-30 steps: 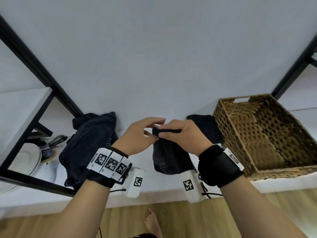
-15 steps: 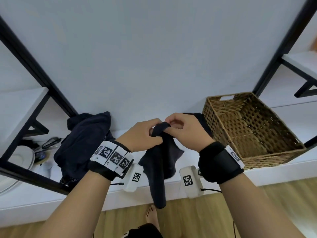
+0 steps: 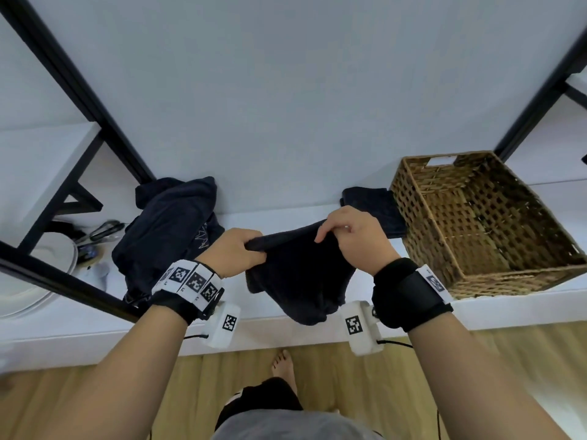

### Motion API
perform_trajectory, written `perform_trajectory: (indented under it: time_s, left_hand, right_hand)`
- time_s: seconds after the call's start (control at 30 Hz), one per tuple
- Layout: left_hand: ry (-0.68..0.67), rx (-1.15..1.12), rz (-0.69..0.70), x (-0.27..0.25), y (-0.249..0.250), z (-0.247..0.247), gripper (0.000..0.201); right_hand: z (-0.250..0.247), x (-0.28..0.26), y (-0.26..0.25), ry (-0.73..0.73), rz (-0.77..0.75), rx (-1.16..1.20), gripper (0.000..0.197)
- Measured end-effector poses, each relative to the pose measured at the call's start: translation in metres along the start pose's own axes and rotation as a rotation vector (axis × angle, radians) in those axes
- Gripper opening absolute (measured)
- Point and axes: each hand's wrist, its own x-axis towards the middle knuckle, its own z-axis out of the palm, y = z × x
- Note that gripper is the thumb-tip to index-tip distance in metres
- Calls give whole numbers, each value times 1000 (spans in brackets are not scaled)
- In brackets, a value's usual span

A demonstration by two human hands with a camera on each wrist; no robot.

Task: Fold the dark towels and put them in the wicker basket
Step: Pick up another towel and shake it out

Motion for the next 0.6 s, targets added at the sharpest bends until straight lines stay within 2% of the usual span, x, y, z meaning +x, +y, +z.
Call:
perform_trajectory:
  time_s: [0.1,0.17,0.33,0.43,0.6]
  left_hand:
    - [45,175,-85,3,-19,1,31]
    - [81,235,-130,5,-29,-7,35]
    - [84,464,-238,23,-47,-38,16]
    - [162,691,-250,41,-51,-53,13]
    - [299,777,-245,82,-47,-70,8]
  right_hand:
    - [2,0,14,41,65,-151,53]
    - [4,0,25,37,130,-224,50]
    - [12,-4,57,10,280,-305,47]
    - [21,-7,77,-119,407,-315,49]
    - [38,-5,104,-204,519,-195,55]
